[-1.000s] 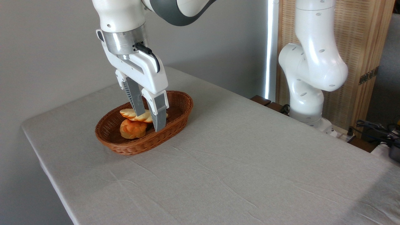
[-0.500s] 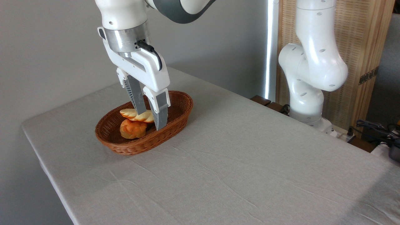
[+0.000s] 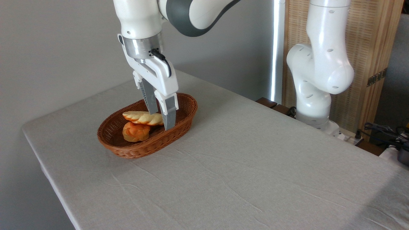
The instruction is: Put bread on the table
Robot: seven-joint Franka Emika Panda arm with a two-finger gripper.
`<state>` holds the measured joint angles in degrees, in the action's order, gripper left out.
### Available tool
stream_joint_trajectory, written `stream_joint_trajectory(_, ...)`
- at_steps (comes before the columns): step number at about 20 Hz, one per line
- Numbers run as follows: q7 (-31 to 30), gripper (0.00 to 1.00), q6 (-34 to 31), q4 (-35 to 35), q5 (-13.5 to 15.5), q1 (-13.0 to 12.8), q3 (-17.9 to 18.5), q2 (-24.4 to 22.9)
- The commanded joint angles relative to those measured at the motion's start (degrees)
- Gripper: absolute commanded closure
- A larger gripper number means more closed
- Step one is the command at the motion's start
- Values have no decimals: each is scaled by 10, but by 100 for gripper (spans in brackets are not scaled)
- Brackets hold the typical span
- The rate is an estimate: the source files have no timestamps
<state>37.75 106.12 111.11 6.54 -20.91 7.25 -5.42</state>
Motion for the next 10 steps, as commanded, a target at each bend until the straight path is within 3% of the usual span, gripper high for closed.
stream_joint_trajectory(1,-34,0,18,11,0,-53,3,-12)
stream_joint_trajectory(3,-90,0,37,12,0,-70,-14,-6)
stream_joint_trajectory(5,-131,0,49,12,1,-70,-37,7)
stream_joint_trajectory(10,-166,0,55,12,20,-70,-69,41)
